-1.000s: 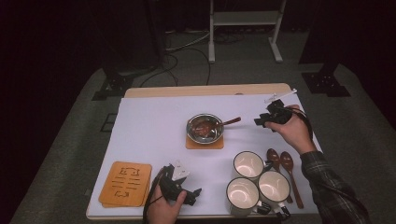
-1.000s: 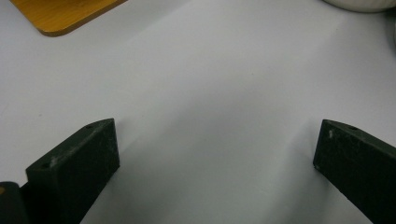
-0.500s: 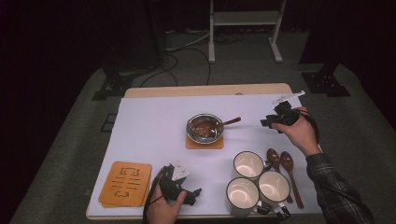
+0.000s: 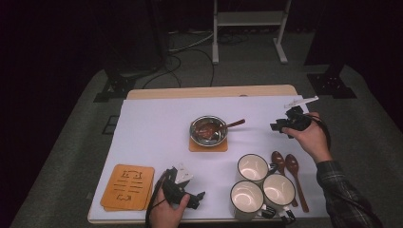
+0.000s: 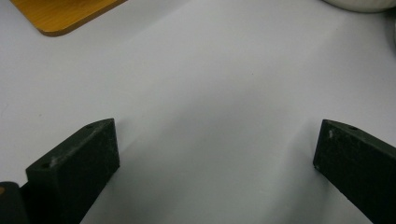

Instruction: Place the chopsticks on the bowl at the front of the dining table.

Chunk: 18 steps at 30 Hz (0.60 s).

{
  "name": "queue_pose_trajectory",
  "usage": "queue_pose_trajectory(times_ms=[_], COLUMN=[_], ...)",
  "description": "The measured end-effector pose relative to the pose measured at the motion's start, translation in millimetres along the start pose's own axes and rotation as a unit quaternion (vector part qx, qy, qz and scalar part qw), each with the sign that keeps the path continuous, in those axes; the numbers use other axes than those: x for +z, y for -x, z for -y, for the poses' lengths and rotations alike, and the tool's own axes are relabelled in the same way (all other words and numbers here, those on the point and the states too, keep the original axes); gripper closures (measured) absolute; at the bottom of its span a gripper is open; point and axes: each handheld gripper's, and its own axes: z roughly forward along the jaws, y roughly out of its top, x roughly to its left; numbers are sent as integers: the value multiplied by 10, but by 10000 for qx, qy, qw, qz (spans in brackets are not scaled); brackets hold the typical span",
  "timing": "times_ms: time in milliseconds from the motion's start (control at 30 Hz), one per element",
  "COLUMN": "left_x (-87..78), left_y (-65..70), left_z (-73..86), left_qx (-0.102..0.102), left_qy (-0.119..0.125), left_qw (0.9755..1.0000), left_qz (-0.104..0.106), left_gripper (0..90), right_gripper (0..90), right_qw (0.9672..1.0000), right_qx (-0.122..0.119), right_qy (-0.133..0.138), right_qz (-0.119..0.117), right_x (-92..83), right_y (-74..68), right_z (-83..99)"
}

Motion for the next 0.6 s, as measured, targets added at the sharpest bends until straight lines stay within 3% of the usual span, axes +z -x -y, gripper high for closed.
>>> queue_pose_trajectory(times_ms=[600], left_x=[-2], left_y=[-2], left_z=[0], left_qx=[-3], left_qy=[-7], left_qw=[10000], left_qz=[7], left_gripper=[0], right_gripper=[616], right_qw=[9998], right_qx=[144], right_qy=[150], right_qz=[64], right_x=[-108], right_y=[99], right_z=[248])
